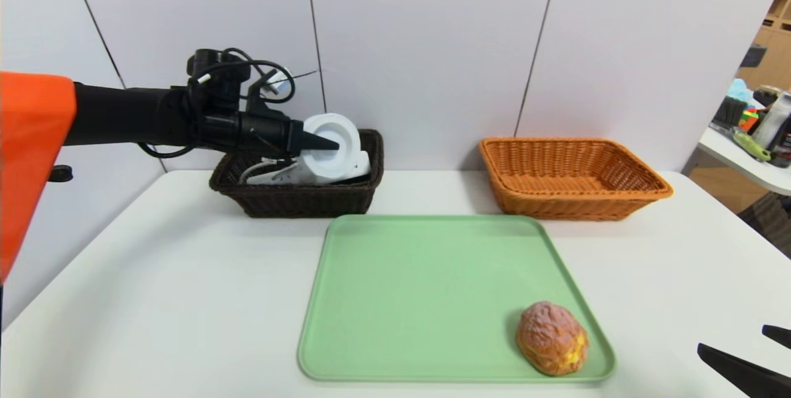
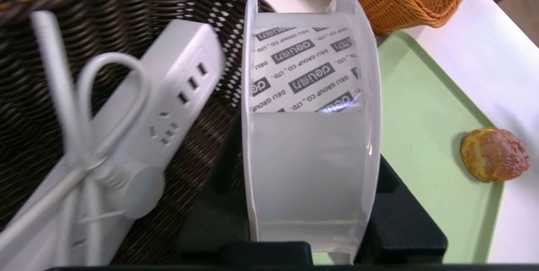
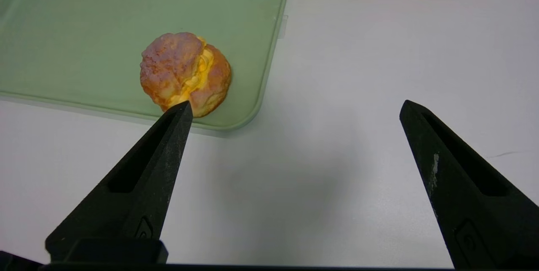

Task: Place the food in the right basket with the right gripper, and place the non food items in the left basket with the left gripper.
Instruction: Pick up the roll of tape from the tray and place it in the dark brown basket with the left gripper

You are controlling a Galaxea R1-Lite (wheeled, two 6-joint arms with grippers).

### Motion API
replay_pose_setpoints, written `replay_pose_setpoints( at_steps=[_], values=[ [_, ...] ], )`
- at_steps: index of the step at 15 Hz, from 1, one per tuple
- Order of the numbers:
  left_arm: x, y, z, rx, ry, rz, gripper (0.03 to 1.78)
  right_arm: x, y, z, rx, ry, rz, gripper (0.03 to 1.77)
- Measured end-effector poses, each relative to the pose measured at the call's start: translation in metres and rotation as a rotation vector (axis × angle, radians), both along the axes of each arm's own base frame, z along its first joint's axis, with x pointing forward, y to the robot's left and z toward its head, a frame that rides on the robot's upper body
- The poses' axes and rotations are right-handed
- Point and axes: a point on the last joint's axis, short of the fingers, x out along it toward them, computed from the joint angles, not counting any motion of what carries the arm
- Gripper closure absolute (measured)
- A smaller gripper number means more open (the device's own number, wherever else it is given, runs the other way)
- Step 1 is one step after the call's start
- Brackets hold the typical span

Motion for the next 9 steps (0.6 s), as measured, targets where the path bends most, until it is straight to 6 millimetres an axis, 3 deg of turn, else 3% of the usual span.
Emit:
replay_pose_setpoints(
  at_steps=[8,9],
  values=[
    [0.010,-0.004,-0.013,0.000,0.001,-0.004,1.22,-0.002,0.000,0.000,0.000,-0.009,0.004,0.10],
    [0.011,-0.005,-0.013,-0.001,-0.001,-0.006,1.08,-0.002,0.000,0.000,0.001,-0.009,0.004,0.10]
  ],
)
